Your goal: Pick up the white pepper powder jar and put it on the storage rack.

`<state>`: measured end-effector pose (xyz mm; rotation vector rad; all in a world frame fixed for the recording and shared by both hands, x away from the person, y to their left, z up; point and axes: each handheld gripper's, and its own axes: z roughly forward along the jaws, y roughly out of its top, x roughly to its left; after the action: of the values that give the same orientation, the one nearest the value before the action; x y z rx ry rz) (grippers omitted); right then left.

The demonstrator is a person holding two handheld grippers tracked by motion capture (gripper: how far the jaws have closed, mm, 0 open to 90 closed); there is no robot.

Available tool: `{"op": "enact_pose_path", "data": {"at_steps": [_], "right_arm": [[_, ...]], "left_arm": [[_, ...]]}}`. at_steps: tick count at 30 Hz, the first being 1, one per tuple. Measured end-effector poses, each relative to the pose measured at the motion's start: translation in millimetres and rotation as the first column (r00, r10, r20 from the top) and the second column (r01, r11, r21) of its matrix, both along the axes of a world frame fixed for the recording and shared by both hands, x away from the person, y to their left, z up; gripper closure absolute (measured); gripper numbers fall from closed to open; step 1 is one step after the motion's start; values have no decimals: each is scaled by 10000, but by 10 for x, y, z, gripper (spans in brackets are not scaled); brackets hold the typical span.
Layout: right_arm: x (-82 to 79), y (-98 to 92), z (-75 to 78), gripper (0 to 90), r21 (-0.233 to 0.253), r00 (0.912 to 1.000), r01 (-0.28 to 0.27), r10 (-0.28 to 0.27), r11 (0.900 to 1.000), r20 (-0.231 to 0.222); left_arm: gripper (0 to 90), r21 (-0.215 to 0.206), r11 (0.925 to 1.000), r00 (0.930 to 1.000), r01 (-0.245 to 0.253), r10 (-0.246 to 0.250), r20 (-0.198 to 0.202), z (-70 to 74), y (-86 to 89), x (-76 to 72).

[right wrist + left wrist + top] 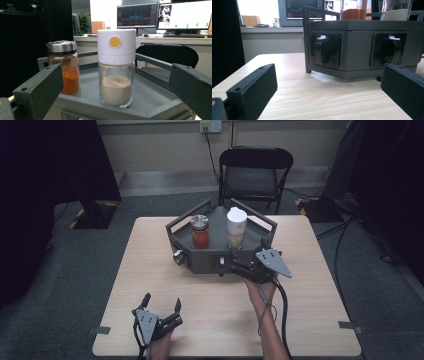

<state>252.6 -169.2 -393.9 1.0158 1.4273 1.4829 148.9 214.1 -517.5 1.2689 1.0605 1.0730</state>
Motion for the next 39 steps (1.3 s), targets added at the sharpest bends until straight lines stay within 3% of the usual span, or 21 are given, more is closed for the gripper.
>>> {"op": "enact_pose_path", "data": {"at_steps": [5, 18, 39], "right_arm": [[-88, -32, -62, 0, 119, 9999, 80, -81, 9999, 64], [-308, -10, -180, 0, -245, 9993, 287, -282, 9993, 225], [-597, -43, -483, 0, -63, 9989, 470, -470, 9989, -5]], "left_arm": [[2, 2, 10000, 10000, 0, 0, 1, 0, 0, 0], [1, -2, 10000, 10000, -1, 1, 5, -1, 0, 0], [0, -3, 10000, 10000, 0, 0, 6, -1, 0, 0]]}}
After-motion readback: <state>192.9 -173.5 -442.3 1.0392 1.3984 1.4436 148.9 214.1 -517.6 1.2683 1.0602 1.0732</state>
